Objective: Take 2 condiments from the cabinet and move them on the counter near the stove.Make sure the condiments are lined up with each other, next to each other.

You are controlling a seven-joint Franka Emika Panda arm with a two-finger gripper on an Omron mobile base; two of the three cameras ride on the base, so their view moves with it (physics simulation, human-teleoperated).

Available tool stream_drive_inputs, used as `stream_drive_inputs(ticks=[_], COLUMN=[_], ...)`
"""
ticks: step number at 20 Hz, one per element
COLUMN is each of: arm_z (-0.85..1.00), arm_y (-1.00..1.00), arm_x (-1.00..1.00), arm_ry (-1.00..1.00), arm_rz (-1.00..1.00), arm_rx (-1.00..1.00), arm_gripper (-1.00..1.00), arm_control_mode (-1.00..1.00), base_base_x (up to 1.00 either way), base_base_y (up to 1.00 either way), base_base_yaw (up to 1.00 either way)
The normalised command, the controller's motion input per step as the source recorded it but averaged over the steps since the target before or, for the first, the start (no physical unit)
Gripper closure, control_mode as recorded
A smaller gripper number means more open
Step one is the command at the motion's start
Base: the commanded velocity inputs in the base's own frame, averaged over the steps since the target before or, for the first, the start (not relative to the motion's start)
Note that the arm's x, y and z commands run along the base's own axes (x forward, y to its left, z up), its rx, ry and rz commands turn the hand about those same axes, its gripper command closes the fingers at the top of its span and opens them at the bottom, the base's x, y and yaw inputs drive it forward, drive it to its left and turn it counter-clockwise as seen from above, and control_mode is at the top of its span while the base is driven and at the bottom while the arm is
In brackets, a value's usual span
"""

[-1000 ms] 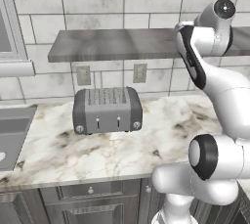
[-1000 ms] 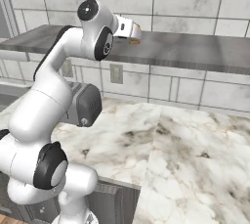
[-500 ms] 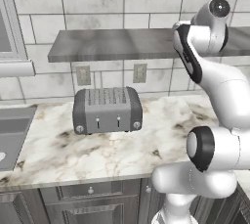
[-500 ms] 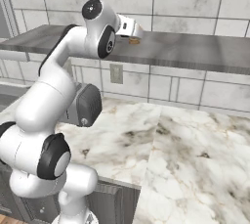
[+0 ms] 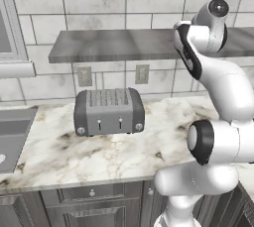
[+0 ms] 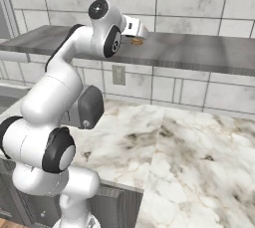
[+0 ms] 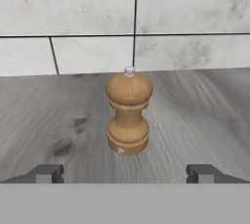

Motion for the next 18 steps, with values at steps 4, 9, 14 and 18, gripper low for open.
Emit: stream_drive_inputs(ticks=[4, 9, 14, 18], arm_z=[-0.07, 0.00, 0.00, 0.00], arm_y=[-0.03, -0.08, -0.11, -0.05], arm_x=[0.21, 0.19, 0.21, 0.25], arm_ry=[0.00, 0.00, 0.01, 0.01], arm_rz=[0.00, 0.00, 0.00, 0.00], arm_rx=[0.00, 0.00, 0.00, 0.00], arm_gripper=[-1.00, -1.00, -1.00, -1.00], arm_control_mode=[-1.00, -1.00, -1.00, -1.00], base_base_x=[0.00, 0.00, 0.00, 0.00], base_base_y=[0.00, 0.00, 0.00, 0.00], base_base_yaw=[0.00, 0.00, 0.00, 0.00])
